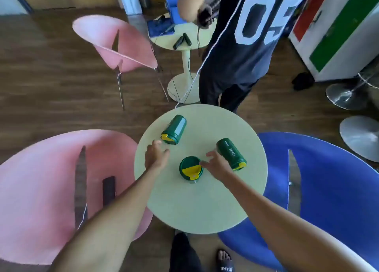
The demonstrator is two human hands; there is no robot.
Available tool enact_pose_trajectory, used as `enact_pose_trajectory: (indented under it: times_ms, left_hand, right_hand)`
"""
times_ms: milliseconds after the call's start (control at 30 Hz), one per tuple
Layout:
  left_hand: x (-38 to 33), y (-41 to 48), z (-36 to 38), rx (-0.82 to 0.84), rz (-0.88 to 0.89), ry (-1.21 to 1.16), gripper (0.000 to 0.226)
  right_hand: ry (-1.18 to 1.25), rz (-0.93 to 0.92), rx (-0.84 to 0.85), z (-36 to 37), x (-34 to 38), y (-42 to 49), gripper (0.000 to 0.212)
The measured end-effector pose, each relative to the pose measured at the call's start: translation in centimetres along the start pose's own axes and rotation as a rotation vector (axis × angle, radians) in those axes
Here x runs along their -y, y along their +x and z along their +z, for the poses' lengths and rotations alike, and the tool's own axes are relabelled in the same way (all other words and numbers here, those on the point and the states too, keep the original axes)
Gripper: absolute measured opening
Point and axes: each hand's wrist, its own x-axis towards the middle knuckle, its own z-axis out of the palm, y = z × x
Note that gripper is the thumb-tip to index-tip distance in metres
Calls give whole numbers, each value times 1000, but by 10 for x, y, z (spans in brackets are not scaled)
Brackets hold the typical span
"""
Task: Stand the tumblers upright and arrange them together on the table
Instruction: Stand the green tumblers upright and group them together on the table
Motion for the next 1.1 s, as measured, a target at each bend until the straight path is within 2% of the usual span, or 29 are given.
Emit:
enact_pose_trajectory:
  times_ms: [167,367,467,667,833,1100]
  left_hand:
    - [-5,59,4,47,2,-36,60]
    - [-17,124,22,281,-23,87,76]
    - [-20,140,30,378,-60,136,80]
    - [-29,145,38,438,-82,151,83]
    - [-29,128,33,472,-80,105,74]
    - [-45,98,16,470,106,417,57]
  right_hand:
    - [141,196,-17,37,8,17,59]
    - [418,428,41,51,5,26,55]
    - [444,495,106,47,3,28,58]
    - [438,516,125,46,-2,31,54]
    - [435,488,147,40,3,27,55]
    - [477,462,102,45,3,20,57]
